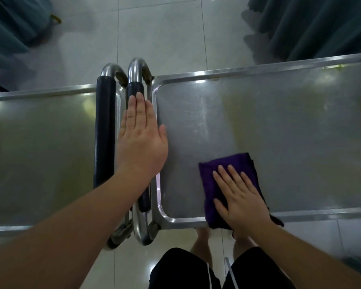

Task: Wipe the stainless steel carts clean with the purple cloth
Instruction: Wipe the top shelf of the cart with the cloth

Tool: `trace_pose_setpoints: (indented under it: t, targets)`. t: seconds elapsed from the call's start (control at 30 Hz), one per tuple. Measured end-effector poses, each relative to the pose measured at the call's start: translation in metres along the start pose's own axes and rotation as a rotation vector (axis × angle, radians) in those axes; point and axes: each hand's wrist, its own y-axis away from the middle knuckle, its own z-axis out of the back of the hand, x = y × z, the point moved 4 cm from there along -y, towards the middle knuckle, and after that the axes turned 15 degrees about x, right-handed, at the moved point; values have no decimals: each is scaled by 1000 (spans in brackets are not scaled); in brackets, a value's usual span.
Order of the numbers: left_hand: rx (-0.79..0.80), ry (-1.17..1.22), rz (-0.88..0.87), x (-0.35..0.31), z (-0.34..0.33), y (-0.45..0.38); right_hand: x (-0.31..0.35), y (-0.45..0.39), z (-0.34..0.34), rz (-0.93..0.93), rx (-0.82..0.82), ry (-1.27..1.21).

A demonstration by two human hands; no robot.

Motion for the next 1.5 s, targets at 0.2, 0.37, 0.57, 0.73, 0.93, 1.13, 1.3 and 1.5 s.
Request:
trace_pose_setpoints:
  t: [0.2,0.37,0.57,0.73,0.93,1.13,1.3,1.5]
  targets:
    - [7,-7,2,-1,1,2,-49,-109,85,-42,-86,-17]
    - [10,-27,8,-1,0,4,-78,-201,157,-122,-105,-114]
    - [7,-50,29,-1,0,1,-88,-219,171,-124,-99,-103]
    - [25,-63,27,-1,-1,0,-72,-145,135,-118,-74,-113]
    - [6,-82,23,-3,-1,1,-59,-13,38,-133,29,-55]
    - [-11,-79,17,-2,-4,2,-73,66,-11,-90,86,-24]
    - [-47,-84,31,0,-6,2,-109,11,19,-80,32,-23]
    - [-62,-110,39,0,-6,2,-170,-116,105,-106,-70,-64]
